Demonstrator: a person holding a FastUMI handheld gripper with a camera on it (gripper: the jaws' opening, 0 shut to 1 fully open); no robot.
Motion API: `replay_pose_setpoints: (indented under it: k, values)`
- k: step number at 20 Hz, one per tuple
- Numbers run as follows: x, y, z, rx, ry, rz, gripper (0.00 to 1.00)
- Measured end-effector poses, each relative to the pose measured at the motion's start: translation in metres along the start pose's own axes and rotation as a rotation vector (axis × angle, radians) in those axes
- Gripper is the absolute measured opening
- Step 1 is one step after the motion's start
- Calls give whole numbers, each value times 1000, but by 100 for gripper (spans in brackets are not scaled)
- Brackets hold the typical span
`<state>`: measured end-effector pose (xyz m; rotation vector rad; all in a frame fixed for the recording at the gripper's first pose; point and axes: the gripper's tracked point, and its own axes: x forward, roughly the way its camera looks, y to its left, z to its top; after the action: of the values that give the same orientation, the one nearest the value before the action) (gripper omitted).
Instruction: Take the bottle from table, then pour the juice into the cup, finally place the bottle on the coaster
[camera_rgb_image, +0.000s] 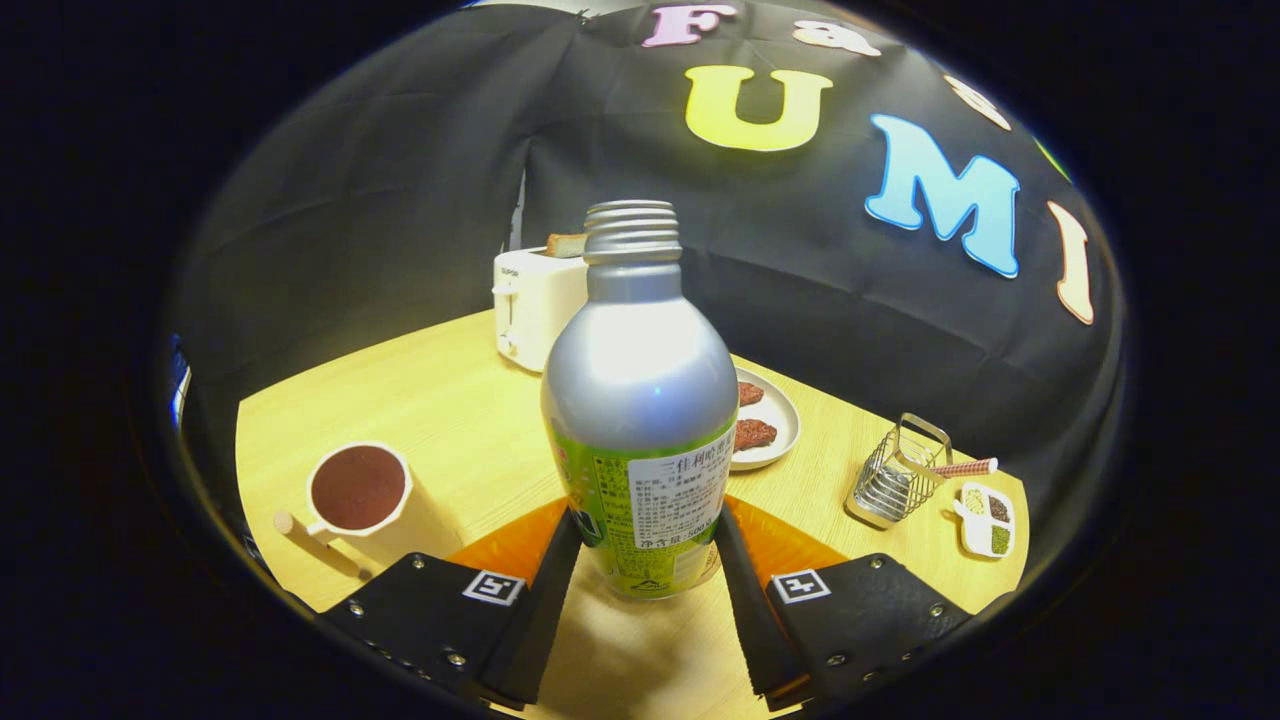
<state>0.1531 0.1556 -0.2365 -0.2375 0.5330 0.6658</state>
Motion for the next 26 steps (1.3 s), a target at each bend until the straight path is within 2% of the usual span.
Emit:
replay_pose_setpoints:
  k: [13, 26]
  values:
    - [37, -13, -8, 63, -12, -3, 76]
    - [52, -20, -22, 95, 9, -30, 78]
